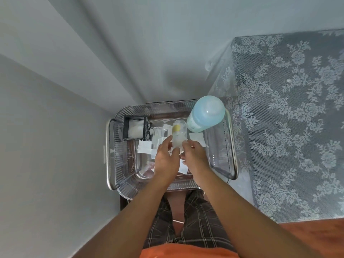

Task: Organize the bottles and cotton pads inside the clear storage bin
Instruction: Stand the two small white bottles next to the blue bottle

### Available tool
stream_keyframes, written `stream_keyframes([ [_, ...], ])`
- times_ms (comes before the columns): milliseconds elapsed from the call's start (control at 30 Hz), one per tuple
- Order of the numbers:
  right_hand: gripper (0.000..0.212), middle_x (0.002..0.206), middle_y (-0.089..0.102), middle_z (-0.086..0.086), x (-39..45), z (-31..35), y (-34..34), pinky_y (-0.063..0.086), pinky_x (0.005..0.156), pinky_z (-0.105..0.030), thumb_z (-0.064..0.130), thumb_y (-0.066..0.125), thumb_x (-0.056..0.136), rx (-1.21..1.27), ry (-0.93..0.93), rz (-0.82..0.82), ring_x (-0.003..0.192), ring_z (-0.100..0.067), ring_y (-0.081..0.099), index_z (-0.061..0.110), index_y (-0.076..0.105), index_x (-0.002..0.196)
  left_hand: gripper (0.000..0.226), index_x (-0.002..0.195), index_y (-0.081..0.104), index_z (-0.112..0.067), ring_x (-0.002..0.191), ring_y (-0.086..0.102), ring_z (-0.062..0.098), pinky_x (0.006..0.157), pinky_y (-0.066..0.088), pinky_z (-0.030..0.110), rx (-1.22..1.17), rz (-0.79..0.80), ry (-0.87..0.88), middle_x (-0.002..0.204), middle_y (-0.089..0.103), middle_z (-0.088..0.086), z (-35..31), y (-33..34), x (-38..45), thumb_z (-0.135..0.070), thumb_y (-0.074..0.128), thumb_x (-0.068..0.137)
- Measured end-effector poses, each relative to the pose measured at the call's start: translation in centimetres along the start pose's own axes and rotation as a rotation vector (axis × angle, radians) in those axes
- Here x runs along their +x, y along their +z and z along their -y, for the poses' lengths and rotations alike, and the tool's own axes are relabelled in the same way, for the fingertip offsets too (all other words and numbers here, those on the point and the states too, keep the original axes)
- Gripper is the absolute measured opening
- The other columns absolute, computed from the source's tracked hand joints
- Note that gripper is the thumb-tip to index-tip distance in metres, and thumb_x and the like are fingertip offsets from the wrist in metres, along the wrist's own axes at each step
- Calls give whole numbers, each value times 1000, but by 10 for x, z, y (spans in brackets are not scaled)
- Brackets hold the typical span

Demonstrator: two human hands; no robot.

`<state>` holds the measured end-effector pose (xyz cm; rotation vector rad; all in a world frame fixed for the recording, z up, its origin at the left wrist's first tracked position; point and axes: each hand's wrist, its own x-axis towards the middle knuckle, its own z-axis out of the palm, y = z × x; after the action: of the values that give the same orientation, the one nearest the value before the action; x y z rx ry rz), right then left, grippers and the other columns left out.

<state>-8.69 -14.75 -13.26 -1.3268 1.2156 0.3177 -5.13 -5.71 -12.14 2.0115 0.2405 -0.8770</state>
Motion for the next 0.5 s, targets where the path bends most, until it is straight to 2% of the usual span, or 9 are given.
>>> stream_keyframes([
  [100, 30, 108, 76, -4, 3, 4, 0, 62, 91, -51, 25, 48, 107, 235, 30, 39, 91, -21, 76, 20, 60, 134, 54, 148, 46, -33, 119, 61, 23, 99, 52, 51, -38, 0, 31, 133, 60, 2, -7, -1, 1, -34, 52, 95],
  [167, 29, 105, 76, 0, 5, 11, 2, 65, 67, -34, 18, 44, 108, 340, 25, 56, 80, -11, 76, 27, 60, 130, 50, 148, 49, -31, 120, 61, 21, 99, 53, 50, -60, 19, 69, 134, 60, 2, -13, 1, 7, -31, 54, 98],
  [233, 30, 107, 76, 2, 7, 18, 5, 59, 55, -24, 18, 45, 108, 384, 12, 61, 75, -3, 77, 32, 62, 128, 48, 148, 50, -28, 123, 59, 22, 98, 54, 50, -100, 20, 96, 137, 59, 5, -19, 2, 12, -22, 54, 100],
  [300, 30, 114, 75, 3, 7, 25, 8, 61, 63, -28, 18, 46, 108, 403, 2, 66, 78, -3, 77, 32, 62, 130, 49, 149, 49, -29, 124, 57, 18, 95, 56, 40, -135, 13, 91, 141, 58, 2, -23, 2, 18, -19, 52, 101],
  [367, 30, 125, 72, 5, 8, 27, 9, 62, 84, -41, 20, 47, 109, 409, 8, 67, 91, -8, 76, 33, 60, 133, 51, 151, 46, -31, 114, 56, 2, 79, 51, 11, -149, 19, 66, 140, 54, -9, -23, 0, 22, -19, 50, 102],
  [400, 28, 126, 71, 6, 10, 25, 9, 61, 92, -47, 21, 48, 109, 400, 7, 69, 96, -11, 75, 35, 59, 130, 50, 151, 46, -30, 107, 55, -4, 71, 45, 3, -140, 18, 58, 134, 54, -11, -21, -2, 23, -19, 50, 102],
  [433, 26, 125, 71, 6, 11, 24, 9, 59, 97, -50, 21, 48, 109, 384, 6, 72, 99, -14, 75, 35, 60, 128, 49, 150, 47, -29, 103, 55, -9, 70, 41, 0, -120, 8, 60, 131, 55, -11, -18, -4, 23, -18, 50, 103],
  [500, 29, 129, 69, 3, 13, 18, 8, 58, 95, -48, 23, 48, 109, 342, 19, 78, 101, -16, 73, 29, 60, 134, 46, 148, 50, -23, 96, 56, -17, 76, 38, -2, -24, -43, 96, 130, 59, -9, -12, -12, 17, -17, 52, 102],
])
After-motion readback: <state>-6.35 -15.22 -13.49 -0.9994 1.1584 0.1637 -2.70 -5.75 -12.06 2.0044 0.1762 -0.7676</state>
